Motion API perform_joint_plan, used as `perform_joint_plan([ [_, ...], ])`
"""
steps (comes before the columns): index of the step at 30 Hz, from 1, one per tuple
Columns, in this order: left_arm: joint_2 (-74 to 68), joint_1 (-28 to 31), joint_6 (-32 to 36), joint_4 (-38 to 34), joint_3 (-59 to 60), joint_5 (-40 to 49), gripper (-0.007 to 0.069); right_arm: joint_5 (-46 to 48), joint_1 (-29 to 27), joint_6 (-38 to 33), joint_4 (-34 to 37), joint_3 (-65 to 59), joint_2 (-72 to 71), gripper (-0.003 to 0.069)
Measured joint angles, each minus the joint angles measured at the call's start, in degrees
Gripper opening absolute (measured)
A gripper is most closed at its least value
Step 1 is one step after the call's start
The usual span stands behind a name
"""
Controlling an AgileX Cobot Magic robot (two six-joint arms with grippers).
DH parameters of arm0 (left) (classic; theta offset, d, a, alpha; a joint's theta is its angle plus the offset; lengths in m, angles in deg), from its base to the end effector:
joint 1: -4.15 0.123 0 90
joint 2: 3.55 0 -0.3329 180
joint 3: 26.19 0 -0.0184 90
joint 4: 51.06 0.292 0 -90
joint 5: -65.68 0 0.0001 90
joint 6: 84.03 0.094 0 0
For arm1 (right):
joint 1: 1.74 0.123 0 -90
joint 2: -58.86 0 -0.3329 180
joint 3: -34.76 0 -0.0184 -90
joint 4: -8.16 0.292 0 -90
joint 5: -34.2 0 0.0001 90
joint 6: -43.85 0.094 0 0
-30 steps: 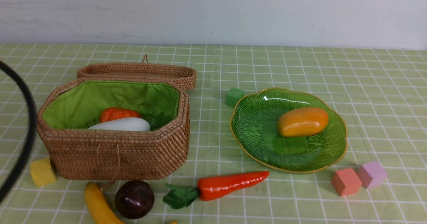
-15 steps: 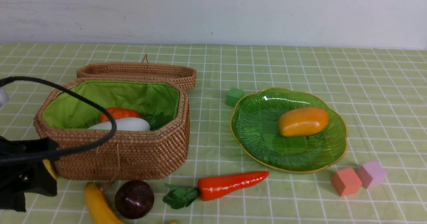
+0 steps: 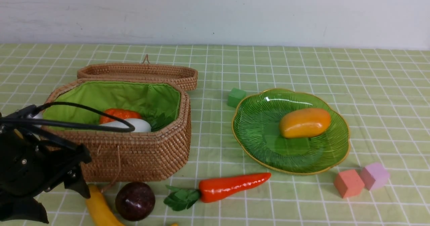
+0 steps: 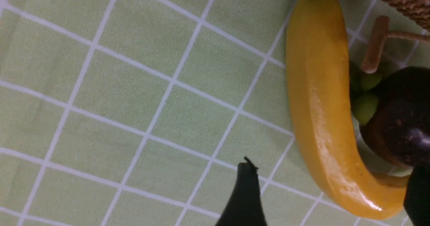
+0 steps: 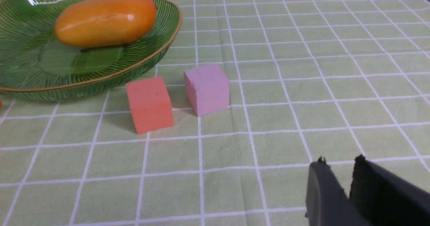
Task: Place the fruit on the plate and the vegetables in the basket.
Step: Use the left arm to grab a banana and put it into the right plate
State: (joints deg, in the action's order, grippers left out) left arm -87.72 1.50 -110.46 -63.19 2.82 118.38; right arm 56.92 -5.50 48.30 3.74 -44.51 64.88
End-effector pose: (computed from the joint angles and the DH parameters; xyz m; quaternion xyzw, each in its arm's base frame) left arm 0.2643 -0.0280 0.2665 -0.2554 0.9547 -0.1190 0.0954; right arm 0.0475 -0.0059 0.1712 0.0379 0.8078 -0.0294 0.5875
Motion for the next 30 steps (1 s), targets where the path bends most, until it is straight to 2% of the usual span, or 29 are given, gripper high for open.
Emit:
perform_joint_plan([
  [5,-0.15,0.00,0.08,-0.74,0.00,0.88,0.0574,0.00,0.00,0.00,0.00,0.00,0.00,0.0149],
  [12,4.75,0.00,4.53,-1.66,5.17,1.44,0.0574,0.00,0.00,0.00,0.00,0.00,0.00,0.0155],
  [16,9.09,0.00,5.29,-2.99,6.71,-0.39,0.0574,0.00,0.00,0.00,0.00,0.00,0.00,0.0162],
  [30,8.98,0.00,5.23,-8.59,6.18,-9.46,0.0531,0.00,0.00,0.00,0.00,0.00,0.00,0.0178],
])
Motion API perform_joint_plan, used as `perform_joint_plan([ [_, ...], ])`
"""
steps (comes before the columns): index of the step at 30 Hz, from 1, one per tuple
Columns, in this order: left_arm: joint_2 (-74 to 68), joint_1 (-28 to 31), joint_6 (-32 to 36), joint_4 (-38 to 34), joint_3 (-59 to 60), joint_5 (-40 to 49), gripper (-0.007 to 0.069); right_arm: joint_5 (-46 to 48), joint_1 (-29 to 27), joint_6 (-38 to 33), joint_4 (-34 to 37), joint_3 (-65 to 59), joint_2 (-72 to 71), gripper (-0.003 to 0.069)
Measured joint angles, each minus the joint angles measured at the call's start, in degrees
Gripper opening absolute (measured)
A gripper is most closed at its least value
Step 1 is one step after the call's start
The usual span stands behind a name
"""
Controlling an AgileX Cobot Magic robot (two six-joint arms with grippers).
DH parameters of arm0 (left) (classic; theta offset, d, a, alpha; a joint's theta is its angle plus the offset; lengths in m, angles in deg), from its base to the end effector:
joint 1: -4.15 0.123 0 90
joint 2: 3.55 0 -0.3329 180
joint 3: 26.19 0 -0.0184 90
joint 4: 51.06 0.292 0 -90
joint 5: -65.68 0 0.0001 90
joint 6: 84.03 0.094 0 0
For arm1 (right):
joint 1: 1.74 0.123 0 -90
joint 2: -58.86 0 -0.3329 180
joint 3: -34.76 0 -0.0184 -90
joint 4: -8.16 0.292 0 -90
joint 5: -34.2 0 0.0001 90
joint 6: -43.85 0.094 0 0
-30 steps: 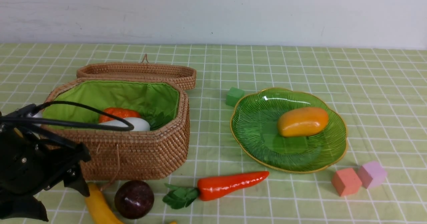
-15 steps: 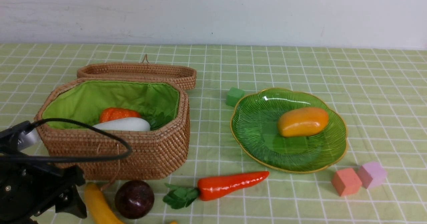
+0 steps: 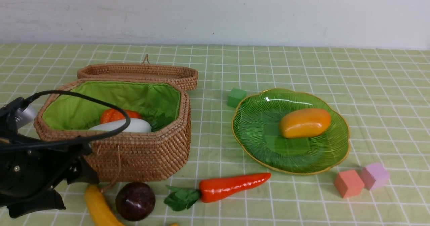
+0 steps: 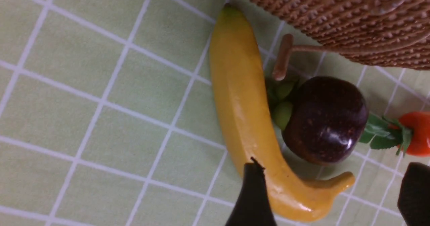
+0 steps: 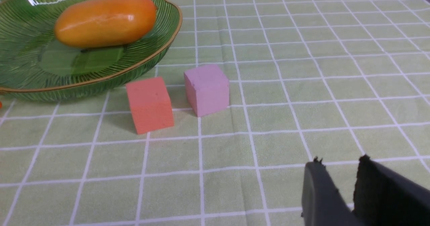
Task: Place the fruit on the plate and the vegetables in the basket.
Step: Use the left arm to grab a banana and put it into the right plate
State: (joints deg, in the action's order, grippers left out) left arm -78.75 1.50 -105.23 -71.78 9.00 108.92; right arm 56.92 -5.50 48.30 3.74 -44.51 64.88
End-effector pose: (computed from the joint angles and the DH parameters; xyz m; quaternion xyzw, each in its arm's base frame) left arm 0.2369 -0.0338 0.2800 -0.2525 0.9292 -0.1930 0.1886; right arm 0.0475 -0.0059 0.1712 0.0379 0.8078 -0.0294 0.5875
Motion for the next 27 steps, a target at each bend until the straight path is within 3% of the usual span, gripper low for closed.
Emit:
perform_joint_plan([
  [27,-5.18,0.00,-3.15,-0.38,-0.27,1.32,0.0543,0.00,0.00,0.00,-0.05,-0.05,0.00,0.0216],
])
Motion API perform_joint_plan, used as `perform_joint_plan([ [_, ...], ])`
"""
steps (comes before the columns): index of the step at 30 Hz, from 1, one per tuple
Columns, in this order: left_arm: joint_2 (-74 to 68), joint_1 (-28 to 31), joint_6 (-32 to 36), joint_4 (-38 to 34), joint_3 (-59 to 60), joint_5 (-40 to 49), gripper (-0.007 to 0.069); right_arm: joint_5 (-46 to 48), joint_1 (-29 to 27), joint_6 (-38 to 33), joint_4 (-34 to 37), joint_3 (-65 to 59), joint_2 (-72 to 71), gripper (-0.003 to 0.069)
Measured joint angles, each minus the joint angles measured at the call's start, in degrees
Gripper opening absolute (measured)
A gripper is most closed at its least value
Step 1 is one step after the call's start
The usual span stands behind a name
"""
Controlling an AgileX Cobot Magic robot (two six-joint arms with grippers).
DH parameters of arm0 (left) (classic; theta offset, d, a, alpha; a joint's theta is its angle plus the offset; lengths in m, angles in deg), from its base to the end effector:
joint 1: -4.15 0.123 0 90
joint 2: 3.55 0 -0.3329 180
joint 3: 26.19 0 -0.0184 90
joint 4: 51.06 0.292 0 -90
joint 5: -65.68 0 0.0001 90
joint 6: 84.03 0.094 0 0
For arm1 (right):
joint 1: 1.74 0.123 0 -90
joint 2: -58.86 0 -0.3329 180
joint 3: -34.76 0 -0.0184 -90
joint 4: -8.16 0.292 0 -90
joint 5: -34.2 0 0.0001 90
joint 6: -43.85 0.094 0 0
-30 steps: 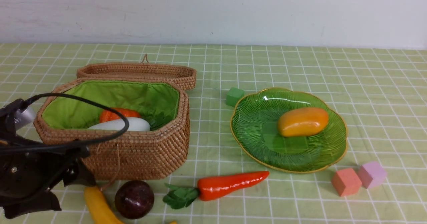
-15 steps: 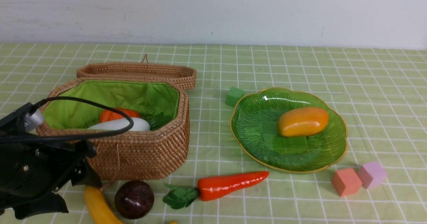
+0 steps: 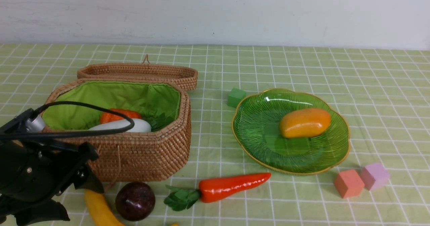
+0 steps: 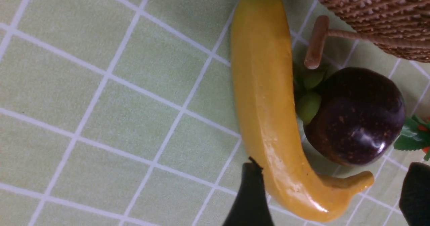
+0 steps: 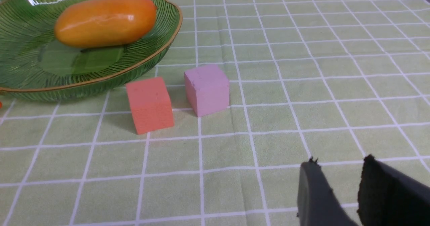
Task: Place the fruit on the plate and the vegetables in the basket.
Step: Use the left arm to grab a banana and put it into the right plate
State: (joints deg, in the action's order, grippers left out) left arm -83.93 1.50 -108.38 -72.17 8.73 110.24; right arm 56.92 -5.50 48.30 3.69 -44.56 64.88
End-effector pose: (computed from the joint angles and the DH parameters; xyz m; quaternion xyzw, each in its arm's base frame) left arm 0.2490 -0.0353 0.2588 -0.2863 0.9307 -0.1854 0.1323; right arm 0.0475 -0.0060 0.1708 0.0377 0.8081 -0.0298 0.5871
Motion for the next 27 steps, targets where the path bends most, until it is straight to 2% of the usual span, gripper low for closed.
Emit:
perform_joint_plan([
  [10,-5.81,0.00,-0.78,-0.06,0.00,-1.43,0.0543,0.00,0.00,0.00,0.00,0.00,0.00,0.0229],
  [27,-6.54,0.00,-0.78,-2.21,-0.07,-6.49,0.0543,0.00,0.00,0.00,0.00,0.00,0.00,0.0239],
])
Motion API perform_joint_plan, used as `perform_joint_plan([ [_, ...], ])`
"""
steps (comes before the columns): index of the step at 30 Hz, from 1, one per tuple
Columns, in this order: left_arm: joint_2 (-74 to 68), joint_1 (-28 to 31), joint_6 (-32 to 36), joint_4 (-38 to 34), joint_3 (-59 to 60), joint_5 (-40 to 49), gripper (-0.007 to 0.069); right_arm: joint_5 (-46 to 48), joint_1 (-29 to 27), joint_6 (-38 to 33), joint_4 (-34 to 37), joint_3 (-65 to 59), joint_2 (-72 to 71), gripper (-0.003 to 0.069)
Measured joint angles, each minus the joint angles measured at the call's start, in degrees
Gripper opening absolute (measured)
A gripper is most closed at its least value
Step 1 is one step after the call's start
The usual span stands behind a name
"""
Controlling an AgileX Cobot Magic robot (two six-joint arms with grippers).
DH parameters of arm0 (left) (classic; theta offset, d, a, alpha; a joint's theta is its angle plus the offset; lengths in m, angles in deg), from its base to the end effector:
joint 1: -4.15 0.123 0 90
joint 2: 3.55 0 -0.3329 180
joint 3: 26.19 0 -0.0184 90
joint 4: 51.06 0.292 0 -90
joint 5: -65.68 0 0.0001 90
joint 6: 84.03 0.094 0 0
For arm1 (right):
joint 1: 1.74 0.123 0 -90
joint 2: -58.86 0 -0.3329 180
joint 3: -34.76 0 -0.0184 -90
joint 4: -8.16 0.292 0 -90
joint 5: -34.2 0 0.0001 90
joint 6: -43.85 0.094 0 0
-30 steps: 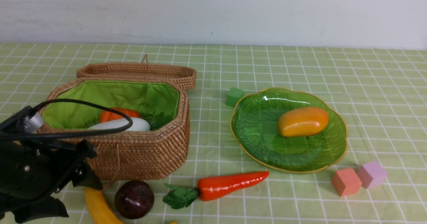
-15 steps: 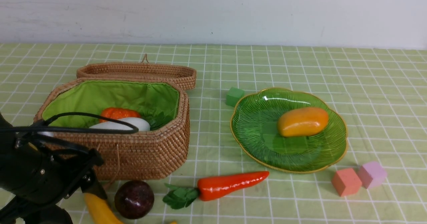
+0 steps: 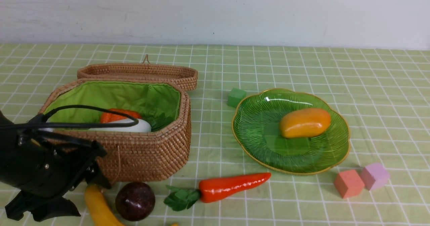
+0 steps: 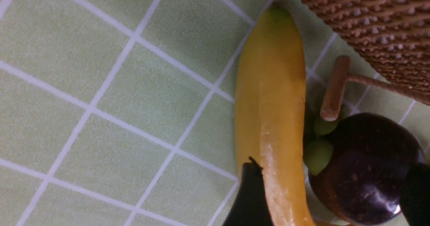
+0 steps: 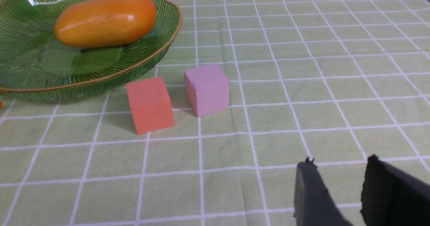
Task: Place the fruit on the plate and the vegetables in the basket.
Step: Use the left arm to grab a banana and put it into the right plate
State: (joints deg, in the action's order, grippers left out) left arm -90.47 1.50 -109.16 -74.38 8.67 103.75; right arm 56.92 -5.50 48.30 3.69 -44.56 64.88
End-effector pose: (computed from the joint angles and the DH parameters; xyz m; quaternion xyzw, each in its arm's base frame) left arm 0.2735 -0.0357 0.2330 -0.3202 0.9195 -0.1873 0.1302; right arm 0.0475 -0.0060 0.1708 0.0377 0.8081 -0.0298 0.5871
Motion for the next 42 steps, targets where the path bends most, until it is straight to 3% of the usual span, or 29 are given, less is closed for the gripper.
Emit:
perform_joint_plan([
  [21,-10.65,0.00,2.69,0.06,-0.09,-3.80,0.0529,-0.05,0.00,0.00,0.00,0.00,0.00,0.0239],
  [25,-10.76,0.00,2.69,0.06,-0.09,-3.83,0.0471,-0.05,0.00,0.00,0.00,0.00,0.00,0.0239],
  [31,-10.76,0.00,2.69,0.06,-0.13,-3.50,0.0302,-0.05,0.00,0.00,0.00,0.00,0.00,0.0239],
  [42,-9.49,0.00,2.80,1.36,-0.43,1.57,0.0297,-0.05,0.00,0.00,0.00,0.00,0.00,0.0239],
])
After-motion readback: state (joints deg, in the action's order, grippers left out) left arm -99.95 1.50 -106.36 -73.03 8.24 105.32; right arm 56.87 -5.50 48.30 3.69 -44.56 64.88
